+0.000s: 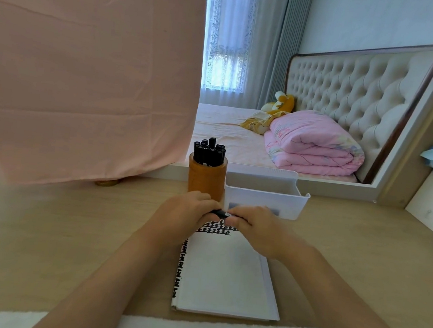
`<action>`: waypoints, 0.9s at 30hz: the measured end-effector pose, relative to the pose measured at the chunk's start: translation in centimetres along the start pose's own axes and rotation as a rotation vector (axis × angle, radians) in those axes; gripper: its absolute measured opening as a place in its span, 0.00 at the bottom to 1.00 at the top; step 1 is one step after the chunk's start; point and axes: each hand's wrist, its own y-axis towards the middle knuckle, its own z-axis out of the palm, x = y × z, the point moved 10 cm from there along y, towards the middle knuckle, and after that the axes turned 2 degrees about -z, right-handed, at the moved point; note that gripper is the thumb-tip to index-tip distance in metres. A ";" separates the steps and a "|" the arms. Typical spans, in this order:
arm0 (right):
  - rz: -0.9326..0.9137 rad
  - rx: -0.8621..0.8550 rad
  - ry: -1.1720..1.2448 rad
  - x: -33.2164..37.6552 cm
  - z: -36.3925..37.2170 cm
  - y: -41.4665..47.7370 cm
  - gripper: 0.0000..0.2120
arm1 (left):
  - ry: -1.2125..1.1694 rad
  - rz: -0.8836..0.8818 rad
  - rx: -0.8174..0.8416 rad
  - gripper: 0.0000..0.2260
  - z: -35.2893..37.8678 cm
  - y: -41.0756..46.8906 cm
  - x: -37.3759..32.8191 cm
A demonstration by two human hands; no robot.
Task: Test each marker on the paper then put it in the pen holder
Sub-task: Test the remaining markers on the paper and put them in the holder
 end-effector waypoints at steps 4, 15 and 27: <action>-0.146 -0.176 -0.329 0.9 -1.7 -0.4 0.07 | -0.006 -0.158 0.076 0.13 0.2 -0.2 1.7; 0.032 -0.138 0.039 -2.5 -1.7 -0.3 0.12 | -0.051 -0.560 0.112 0.13 1.8 -4.3 9.8; 0.063 -0.238 0.356 -2.7 -2.4 -0.5 0.18 | 0.007 -0.616 0.048 0.09 2.6 -4.7 10.0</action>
